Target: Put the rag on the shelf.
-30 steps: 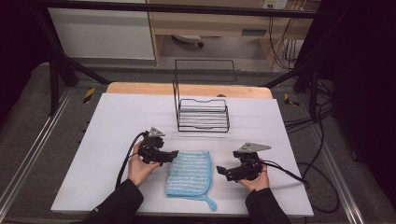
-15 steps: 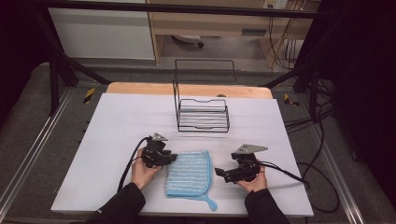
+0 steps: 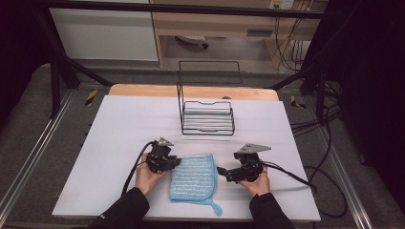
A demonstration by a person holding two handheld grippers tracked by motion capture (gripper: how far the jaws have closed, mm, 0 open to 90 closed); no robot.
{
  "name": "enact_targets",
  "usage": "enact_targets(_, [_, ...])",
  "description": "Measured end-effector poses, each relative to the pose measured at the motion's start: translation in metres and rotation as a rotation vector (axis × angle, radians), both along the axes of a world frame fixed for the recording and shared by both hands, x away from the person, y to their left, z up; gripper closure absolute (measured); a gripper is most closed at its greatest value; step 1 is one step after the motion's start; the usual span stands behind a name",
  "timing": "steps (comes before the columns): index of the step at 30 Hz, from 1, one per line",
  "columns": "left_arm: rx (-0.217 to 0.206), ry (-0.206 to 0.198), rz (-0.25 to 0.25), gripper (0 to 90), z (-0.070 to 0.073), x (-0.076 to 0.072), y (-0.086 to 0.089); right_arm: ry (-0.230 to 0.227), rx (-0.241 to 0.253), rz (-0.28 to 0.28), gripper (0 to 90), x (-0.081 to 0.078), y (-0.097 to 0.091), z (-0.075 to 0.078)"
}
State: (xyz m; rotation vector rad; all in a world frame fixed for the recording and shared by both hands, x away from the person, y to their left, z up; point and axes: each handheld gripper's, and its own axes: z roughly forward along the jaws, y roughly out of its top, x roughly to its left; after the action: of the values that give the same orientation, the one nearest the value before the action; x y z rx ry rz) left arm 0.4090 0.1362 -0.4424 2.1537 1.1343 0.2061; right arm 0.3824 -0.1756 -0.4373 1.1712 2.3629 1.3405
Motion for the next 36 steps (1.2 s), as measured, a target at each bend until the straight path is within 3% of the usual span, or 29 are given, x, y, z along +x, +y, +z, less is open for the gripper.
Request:
enact_targets(5, [0.000,0.000,-0.007,75.9,0.000,0.000,0.000,-0.003,-0.019,0.024,10.4,0.008,0.018,0.006])
enact_targets(9, [0.000,-0.003,-0.012,75.9,0.000,0.000,0.000,0.007,-0.019,0.022,20.0,0.021,0.029,0.008])
enact_targets(19, [0.009,-0.031,-0.028,75.5,-0.001,-0.001,0.000,0.054,-0.032,0.004,50.2,0.037,0.042,-0.010])
enact_targets(27, [0.004,-0.028,-0.031,75.1,-0.001,-0.001,0.001,0.092,-0.045,0.032,58.7,0.035,0.045,-0.017])
enact_targets(32, [-0.005,-0.023,-0.030,75.0,-0.002,0.000,0.002,0.132,-0.033,0.048,60.1,0.034,0.046,-0.017])
enact_targets(36, [-0.010,-0.019,-0.029,74.9,-0.002,0.000,0.002,0.162,-0.016,0.054,66.4,0.033,0.046,-0.017])
